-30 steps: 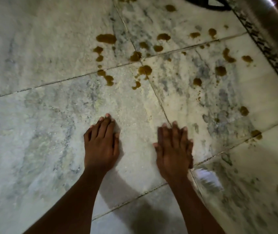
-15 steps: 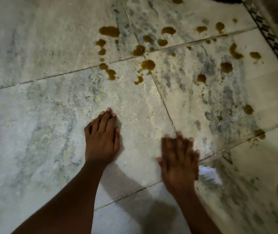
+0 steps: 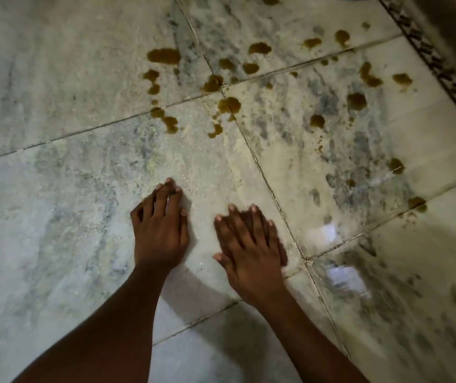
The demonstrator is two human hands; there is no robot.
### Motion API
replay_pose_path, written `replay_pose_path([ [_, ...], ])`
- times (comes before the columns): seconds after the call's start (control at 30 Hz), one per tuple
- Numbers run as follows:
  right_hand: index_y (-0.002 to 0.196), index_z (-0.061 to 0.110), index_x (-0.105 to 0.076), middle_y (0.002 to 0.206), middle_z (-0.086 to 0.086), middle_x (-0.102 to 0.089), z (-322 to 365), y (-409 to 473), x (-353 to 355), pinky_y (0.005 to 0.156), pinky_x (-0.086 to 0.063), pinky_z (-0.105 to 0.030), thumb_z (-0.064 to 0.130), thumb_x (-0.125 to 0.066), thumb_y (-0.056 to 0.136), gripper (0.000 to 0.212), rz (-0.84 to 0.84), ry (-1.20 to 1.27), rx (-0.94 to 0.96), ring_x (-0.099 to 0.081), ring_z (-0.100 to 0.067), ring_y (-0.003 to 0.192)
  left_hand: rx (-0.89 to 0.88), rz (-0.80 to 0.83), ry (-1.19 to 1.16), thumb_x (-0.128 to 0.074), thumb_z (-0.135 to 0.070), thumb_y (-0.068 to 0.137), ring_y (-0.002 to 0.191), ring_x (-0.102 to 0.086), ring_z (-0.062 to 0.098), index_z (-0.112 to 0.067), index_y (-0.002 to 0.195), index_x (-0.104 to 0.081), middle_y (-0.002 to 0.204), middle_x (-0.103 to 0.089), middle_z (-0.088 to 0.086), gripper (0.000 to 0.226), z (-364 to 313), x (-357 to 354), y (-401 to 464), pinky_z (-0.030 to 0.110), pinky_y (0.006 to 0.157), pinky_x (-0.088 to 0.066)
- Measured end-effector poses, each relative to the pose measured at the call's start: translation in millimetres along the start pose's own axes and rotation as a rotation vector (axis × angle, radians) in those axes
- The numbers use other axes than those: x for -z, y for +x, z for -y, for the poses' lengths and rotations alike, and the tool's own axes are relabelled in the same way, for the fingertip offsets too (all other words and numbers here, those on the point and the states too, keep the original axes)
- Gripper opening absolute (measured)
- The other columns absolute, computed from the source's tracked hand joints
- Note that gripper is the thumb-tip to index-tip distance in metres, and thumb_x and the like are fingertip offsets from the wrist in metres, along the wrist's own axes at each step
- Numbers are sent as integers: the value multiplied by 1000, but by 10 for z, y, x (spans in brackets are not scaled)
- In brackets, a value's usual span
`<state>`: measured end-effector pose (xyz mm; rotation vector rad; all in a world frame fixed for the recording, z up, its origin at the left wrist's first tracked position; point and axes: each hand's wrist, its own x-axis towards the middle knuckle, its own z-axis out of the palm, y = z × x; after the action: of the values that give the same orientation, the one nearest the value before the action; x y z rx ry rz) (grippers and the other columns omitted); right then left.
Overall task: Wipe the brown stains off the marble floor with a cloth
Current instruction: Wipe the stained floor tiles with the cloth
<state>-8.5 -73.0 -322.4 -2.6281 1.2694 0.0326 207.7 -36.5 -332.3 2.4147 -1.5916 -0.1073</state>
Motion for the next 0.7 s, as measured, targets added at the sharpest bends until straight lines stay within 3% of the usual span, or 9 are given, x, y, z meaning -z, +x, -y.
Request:
replay_pose_path([
  [0.1, 168, 41, -11, 179, 2, -1, -300, -218, 18, 126, -16, -67, 65, -22, 107, 67, -8, -24, -174, 4, -36, 164, 6, -4, -12, -44, -31, 105, 148, -46, 31, -16, 151, -53, 168, -44, 6, 49, 22, -1, -11, 51, 110, -36],
  [0.23, 169, 34, -17, 179, -6, -5, -345, 443, -38, 124, -15, -71, 68, -15, 107, 70, -151, 23, -508, -1, -49, 161, -4, -9, -7, -46, -31, 106, 147, -46, 30, -17, 151, -54, 167, -45, 5, 47, 27, -20, -1, 50, 110, -36],
  [0.37, 168, 26, -24, 178, -6, -13, 65, 893, -98, 125, -8, -71, 68, -17, 106, 75, -160, 49, -322, -3, -53, 160, -1, -4, 4, -43, -33, 107, 151, -43, 27, -19, 154, -51, 169, -43, 2, 50, 4, -3, -2, 49, 114, -35],
  [0.47, 169, 30, -20, 179, -3, -8, 382, 424, -170, 125, -13, -68, 67, -25, 107, 72, -115, 40, -151, 0, -44, 163, 0, -11, -27, -42, -33, 107, 151, -44, 26, -19, 154, -53, 169, -44, 1, 50, 12, 7, -8, 49, 114, -37],
  [0.6, 168, 35, -23, 178, 0, -11, 450, -404, -213, 126, -17, -66, 68, -27, 106, 70, -82, 73, -156, -7, -37, 164, -61, 14, -104, -46, -33, 104, 151, -46, 27, -18, 153, -54, 169, -44, 2, 52, 107, 41, -13, 48, 115, -40],
  [0.7, 167, 37, -25, 178, -1, -13, 315, -366, -207, 127, -12, -66, 64, -25, 108, 64, -109, 53, -278, -8, -38, 164, -120, -5, -91, -48, -31, 98, 145, -51, 32, -12, 151, -55, 163, -50, 10, 58, 339, 174, 118, 55, 114, -46],
])
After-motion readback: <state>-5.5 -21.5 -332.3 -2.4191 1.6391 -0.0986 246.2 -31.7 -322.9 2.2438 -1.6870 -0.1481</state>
